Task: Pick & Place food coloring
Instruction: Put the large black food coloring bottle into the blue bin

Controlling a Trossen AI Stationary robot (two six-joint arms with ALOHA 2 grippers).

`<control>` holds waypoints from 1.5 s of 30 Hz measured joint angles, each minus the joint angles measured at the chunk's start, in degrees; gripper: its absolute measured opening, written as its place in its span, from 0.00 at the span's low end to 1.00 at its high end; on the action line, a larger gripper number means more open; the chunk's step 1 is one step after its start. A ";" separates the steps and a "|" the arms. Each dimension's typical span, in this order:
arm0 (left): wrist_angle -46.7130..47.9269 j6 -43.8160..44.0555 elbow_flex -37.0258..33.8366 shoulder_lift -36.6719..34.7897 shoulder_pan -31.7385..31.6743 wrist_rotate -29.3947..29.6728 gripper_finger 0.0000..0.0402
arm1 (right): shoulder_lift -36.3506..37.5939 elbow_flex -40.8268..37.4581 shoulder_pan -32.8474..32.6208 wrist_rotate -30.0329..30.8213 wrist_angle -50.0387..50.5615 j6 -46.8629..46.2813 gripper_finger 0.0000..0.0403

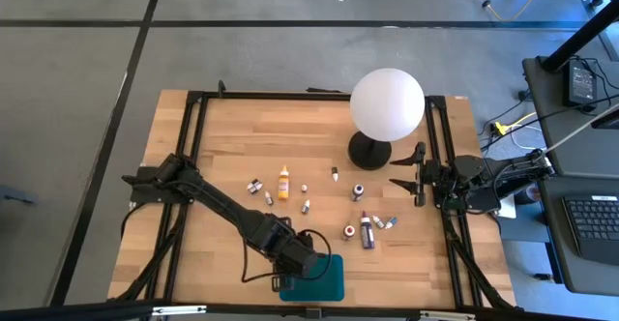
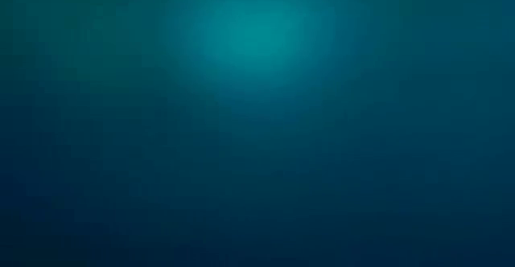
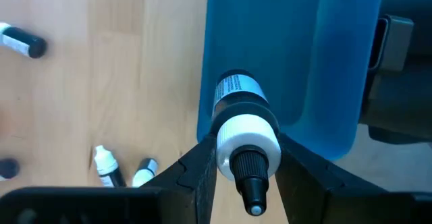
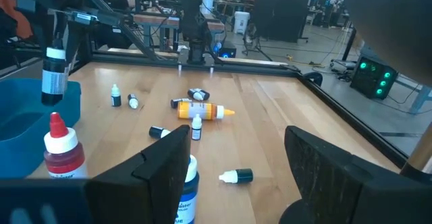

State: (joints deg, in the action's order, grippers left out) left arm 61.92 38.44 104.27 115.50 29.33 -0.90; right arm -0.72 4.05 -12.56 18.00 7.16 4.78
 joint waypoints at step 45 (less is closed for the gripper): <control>2.40 5.94 0.04 4.13 -0.23 -1.83 0.38 | 0.01 -0.01 0.00 -0.02 0.46 -0.02 0.60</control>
State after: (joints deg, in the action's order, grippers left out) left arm 64.31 44.38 104.31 119.63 29.10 -2.73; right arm -0.71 4.03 -12.56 17.98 7.62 4.76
